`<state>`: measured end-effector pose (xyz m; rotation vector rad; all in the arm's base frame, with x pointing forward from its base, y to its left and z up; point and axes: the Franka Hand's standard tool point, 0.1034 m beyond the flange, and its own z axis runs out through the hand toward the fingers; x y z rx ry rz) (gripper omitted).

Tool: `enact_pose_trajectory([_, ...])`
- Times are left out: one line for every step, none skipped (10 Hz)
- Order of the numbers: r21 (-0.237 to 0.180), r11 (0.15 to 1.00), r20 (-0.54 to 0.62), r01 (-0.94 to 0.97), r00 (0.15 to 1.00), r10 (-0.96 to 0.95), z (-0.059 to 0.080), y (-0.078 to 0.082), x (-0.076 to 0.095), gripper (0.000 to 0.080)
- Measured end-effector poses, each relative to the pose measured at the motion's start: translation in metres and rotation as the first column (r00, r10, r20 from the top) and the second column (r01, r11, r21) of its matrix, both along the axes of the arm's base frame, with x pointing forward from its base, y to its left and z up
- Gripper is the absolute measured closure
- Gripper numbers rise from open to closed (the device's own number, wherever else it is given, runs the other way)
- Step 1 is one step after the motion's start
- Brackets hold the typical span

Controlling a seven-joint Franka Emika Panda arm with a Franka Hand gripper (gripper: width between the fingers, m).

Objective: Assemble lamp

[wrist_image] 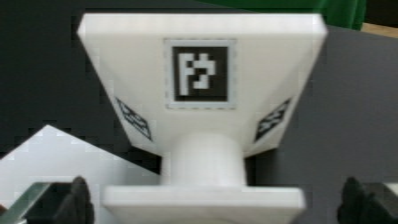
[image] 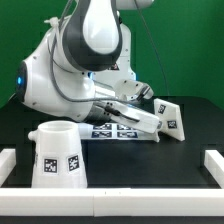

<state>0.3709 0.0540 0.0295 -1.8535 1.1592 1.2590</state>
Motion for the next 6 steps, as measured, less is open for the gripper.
enact_pose_trajectory([0.003, 1.0, -0.006, -0.006, 1.0, 0.006, -0.0014, 0.0041, -0.0037, 0.0101])
enact_pose_trajectory([0.002, 1.0, -0.008, -0.012, 1.0, 0.012, -0.0027, 0.0075, -0.0059, 0.0101])
enact_pose_trajectory([0.001, 1.0, -0.011, -0.017, 1.0, 0.017, -0.0029, 0.0107, -0.0064, 0.0101])
enact_pose_trajectory([0.001, 1.0, -0.01, -0.019, 1.0, 0.019, -0.0028, 0.0114, -0.0062, 0.0101])
enact_pose_trajectory([0.001, 1.0, -0.011, -0.018, 1.0, 0.018, -0.003, 0.0109, -0.0065, 0.0101])
enact_pose_trajectory([0.001, 1.0, -0.011, -0.018, 1.0, 0.018, -0.0029, 0.0109, -0.0064, 0.0223])
